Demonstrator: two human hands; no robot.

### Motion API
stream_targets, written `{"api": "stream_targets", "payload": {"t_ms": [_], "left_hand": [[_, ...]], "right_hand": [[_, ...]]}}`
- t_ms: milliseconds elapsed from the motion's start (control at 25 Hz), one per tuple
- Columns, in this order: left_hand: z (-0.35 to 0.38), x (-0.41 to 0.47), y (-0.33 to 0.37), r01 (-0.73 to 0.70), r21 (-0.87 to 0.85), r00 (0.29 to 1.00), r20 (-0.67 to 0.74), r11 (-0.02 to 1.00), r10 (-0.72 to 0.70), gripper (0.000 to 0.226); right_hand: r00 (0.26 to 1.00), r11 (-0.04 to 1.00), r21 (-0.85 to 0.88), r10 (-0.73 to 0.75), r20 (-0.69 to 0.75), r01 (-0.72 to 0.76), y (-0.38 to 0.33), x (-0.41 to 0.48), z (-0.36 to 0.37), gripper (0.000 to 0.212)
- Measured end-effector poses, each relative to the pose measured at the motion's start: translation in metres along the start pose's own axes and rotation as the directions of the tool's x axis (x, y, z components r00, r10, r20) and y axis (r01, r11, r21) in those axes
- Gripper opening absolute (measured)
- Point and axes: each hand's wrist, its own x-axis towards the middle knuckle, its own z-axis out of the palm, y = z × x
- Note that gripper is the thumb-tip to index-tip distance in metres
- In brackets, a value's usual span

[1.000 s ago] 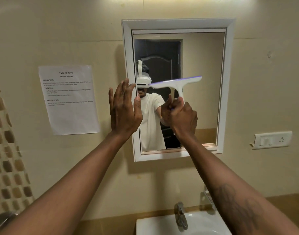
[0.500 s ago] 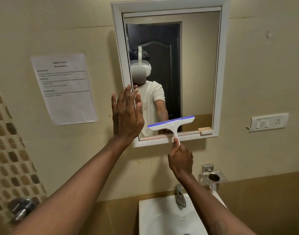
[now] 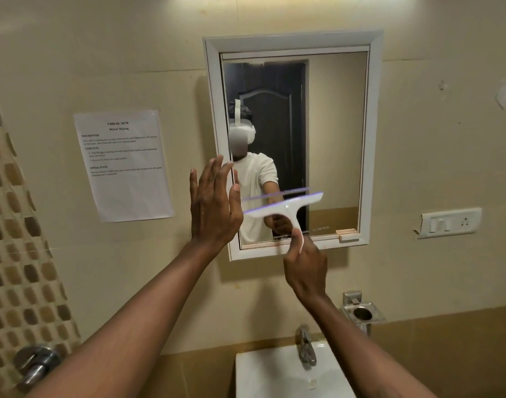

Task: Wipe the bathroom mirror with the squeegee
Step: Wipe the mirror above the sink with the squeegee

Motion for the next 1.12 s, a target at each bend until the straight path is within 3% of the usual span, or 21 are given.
{"api": "stream_targets", "payload": {"t_ms": [280,520,800,960,1120], "left_hand": [[-0.027,0.05,-0.001,-0.015,-0.049,0.986,-0.168,0.999,0.006,0.047],[-0.038,0.083,-0.007,-0.039,-0.042,0.977,-0.211,0.998,0.03,0.047],[-0.033,0.089,-0.017,-0.064,-0.011,0.972,-0.226,0.998,0.06,0.046],[-0.022,0.074,-0.015,-0.048,-0.024,0.98,-0.192,0.999,0.043,0.047],[-0.003,0.042,-0.009,-0.004,-0.024,0.992,-0.127,1.0,0.0,0.046]], "right_hand": [[0.978,0.961,0.214,-0.146,-0.153,0.177,-0.143,0.14,-0.003,0.051],[0.962,0.957,0.179,-0.194,-0.19,0.228,-0.188,0.199,0.017,0.05],[0.966,0.971,0.11,-0.189,-0.178,0.211,-0.177,0.207,0.035,0.049],[0.986,0.992,0.007,-0.121,-0.119,0.123,-0.123,0.163,0.044,0.043],[0.995,0.997,-0.009,-0.075,-0.064,0.075,-0.068,0.104,0.045,0.054]]}}
